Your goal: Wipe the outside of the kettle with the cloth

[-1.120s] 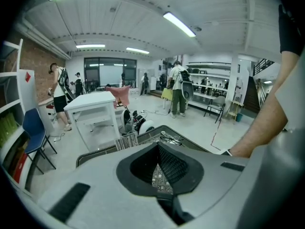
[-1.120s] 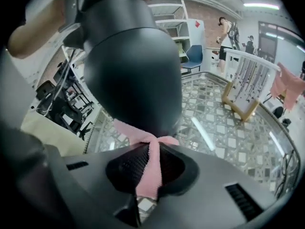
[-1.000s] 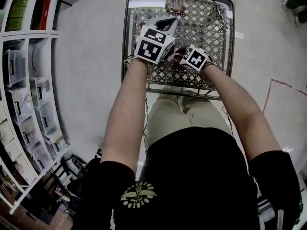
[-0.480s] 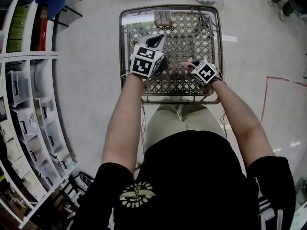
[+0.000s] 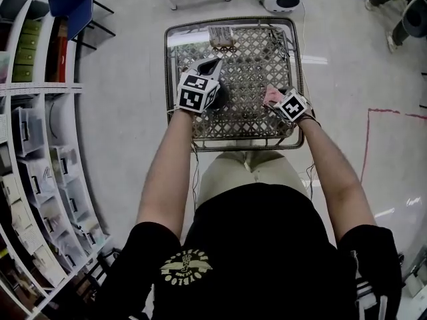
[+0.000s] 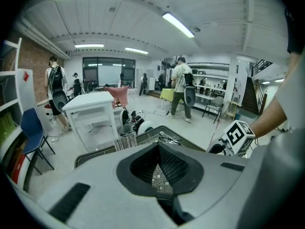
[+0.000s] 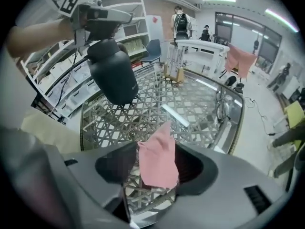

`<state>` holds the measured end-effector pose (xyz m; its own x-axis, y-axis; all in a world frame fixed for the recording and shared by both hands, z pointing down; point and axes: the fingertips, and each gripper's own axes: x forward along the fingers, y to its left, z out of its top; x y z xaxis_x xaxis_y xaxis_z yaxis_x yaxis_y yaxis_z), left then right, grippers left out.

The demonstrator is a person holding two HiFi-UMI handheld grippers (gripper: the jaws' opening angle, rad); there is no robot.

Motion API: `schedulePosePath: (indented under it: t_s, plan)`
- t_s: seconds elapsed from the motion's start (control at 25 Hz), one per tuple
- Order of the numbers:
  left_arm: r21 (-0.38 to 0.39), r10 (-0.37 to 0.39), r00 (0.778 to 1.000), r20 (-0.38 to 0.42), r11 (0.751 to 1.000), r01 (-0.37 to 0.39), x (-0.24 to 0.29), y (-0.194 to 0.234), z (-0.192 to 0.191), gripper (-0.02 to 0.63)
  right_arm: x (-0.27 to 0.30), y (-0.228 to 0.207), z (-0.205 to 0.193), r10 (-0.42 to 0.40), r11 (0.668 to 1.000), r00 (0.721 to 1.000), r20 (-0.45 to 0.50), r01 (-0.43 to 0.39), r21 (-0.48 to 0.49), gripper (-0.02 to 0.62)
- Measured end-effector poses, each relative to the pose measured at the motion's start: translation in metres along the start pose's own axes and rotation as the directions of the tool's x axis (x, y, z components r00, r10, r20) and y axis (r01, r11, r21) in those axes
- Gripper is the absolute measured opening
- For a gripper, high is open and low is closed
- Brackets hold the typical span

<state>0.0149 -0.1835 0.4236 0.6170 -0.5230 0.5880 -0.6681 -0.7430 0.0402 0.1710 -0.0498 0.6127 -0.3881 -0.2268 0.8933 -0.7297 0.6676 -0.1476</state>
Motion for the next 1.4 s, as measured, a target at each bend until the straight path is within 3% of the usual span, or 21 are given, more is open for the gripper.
schedulePosePath:
  t_s: [0.28,0.4,0.52,0.6,0.68,0.84,0.92,1.2,1.32,1.4]
  plan:
    - [0.066,-0.004,1.000,-0.001,0.998,0.004,0.001,-0.008,-0.001,0.006,-0.057,-0.005,0.027,-0.052,0.997,0.986,0.157,0.044,0.058,0.224]
    - [0.000,-0.010,0.999,0.041,1.000,0.010,-0.009,-0.005,0.005,0.006,-0.088,-0.005,0.044,-0.061,0.993,0.969,0.240,0.036,0.108,0.222]
    - [-0.068,0.028,0.991,0.134,0.998,-0.019,-0.032,-0.008,0.023,0.006,-0.120,0.002,0.063,-0.068,0.988,0.940,0.334,0.018,0.151,0.222]
    - [-0.081,0.079,0.978,0.193,0.995,-0.065,-0.053,-0.013,0.035,0.006,-0.142,0.006,0.075,-0.091,0.984,0.910,0.404,0.020,0.176,0.207]
    - [-0.113,0.139,0.962,0.237,0.987,-0.114,-0.077,-0.015,0.044,0.006,-0.166,0.008,0.088,-0.131,0.978,0.867,0.481,0.034,0.205,0.145]
    - [-0.206,0.228,0.918,0.324,0.964,-0.167,-0.129,-0.005,0.066,0.006,-0.212,0.010,0.116,-0.229,0.965,0.772,0.592,0.101,0.241,0.038]
    - [-0.214,0.256,0.891,0.375,0.959,-0.185,-0.155,-0.001,0.082,0.006,-0.234,0.011,0.132,-0.254,0.963,0.733,0.631,0.132,0.233,0.018]
    - [-0.142,0.320,0.782,0.535,0.946,-0.290,-0.244,0.011,0.138,0.006,-0.308,0.036,0.198,-0.252,0.967,0.609,0.752,0.185,0.175,0.011]
    - [-0.093,0.308,0.755,0.579,0.945,-0.315,-0.274,0.003,0.154,0.006,-0.340,0.052,0.216,-0.245,0.969,0.564,0.789,0.178,0.174,0.011]
    - [-0.049,0.295,0.752,0.590,0.942,-0.331,-0.287,-0.003,0.162,0.006,-0.358,0.059,0.226,-0.245,0.968,0.539,0.806,0.187,0.169,0.011]
